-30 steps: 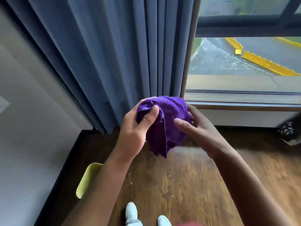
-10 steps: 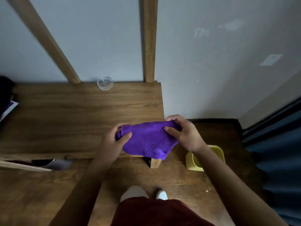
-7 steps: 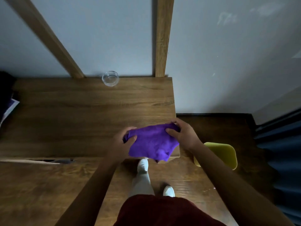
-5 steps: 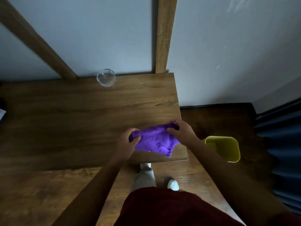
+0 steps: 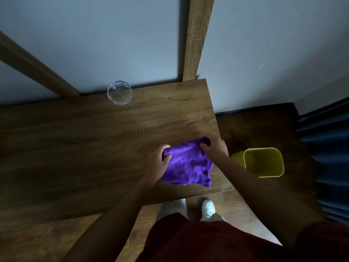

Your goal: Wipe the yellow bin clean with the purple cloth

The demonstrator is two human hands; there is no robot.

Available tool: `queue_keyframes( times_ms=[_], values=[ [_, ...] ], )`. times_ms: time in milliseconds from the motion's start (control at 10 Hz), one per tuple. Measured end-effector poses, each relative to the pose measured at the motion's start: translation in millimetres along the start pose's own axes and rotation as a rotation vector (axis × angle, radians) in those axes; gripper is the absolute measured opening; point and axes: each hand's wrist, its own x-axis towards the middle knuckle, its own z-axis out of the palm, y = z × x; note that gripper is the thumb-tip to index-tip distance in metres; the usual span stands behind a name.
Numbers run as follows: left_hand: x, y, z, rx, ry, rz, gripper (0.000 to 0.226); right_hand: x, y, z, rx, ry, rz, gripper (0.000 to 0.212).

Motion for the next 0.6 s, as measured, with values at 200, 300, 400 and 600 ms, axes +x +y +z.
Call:
queue_keyframes(
  times_ms=[200, 300, 400, 600],
  values=[
    [0.2, -26.1, 7.4, 0.267, 0.028, 0.175, 0.054, -0.2, 6.2, 12.4, -0.303, -0.019, -0.131, 0.046],
    [2.1, -30.5, 9.3, 0.478, 0.034, 0.167, 0.048, -3.4, 6.9, 13.8, -0.490, -0.110, -0.126, 0.063],
    [2.3, -30.4, 11.4, 0.605, -0.004, 0.120, 0.054, -5.3, 9.7, 16.4, -0.560, -0.152, -0.121, 0.070],
    [-2.5, -19.4, 10.6, 0.630, -0.010, 0.083, 0.058, -10.8, 2.7, 7.4, -0.554, -0.135, -0.155, 0.067]
  ],
)
